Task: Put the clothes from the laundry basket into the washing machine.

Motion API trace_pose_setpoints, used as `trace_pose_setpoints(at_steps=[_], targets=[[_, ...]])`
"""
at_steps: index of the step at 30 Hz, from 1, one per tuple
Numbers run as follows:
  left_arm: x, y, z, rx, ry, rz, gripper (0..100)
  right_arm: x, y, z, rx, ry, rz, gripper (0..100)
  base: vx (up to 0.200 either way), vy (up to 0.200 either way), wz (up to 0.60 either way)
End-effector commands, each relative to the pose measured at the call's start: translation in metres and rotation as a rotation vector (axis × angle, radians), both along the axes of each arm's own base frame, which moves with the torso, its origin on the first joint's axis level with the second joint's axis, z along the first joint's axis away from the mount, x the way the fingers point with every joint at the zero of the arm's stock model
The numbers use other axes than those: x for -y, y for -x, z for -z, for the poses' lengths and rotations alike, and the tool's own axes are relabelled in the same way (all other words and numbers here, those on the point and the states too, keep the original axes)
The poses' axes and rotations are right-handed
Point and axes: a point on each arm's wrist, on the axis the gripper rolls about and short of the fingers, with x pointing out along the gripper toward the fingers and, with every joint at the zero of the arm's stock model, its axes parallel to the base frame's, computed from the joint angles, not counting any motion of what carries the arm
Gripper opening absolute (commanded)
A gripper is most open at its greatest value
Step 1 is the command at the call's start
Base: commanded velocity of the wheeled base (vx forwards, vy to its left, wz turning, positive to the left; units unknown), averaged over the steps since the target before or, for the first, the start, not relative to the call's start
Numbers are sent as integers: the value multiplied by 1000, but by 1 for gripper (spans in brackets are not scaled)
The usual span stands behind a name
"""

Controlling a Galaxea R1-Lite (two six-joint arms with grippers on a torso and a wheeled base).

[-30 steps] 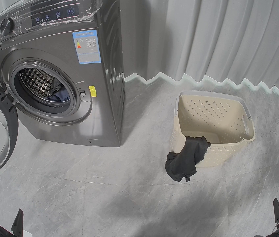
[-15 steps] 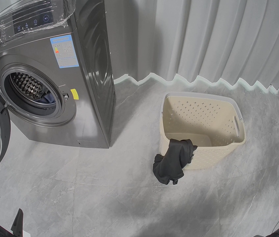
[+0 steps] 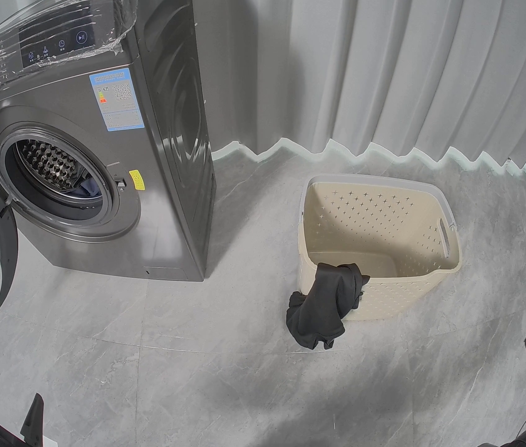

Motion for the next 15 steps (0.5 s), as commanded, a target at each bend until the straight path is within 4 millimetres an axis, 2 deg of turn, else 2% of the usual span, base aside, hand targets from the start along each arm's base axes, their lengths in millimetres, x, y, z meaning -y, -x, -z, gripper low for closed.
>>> trace_pose_setpoints(at_steps=[1, 4, 10, 15], targets=[[0, 0, 5, -4, 1, -2, 100, -11, -58, -3, -256, 18, -128, 100, 0, -200, 0], [0, 0, 5, -4, 0, -2, 100, -21, -81, -2, -290, -9, -188, 100, 0, -200, 0], [0, 0, 5, -3, 1, -2, 100, -49, -126, 9, -385, -55, -259, 100, 0, 0, 0], [0, 0, 5, -3, 3, -2, 100, -70, -153, 23, -415, -31, -305, 100, 0, 0, 0]])
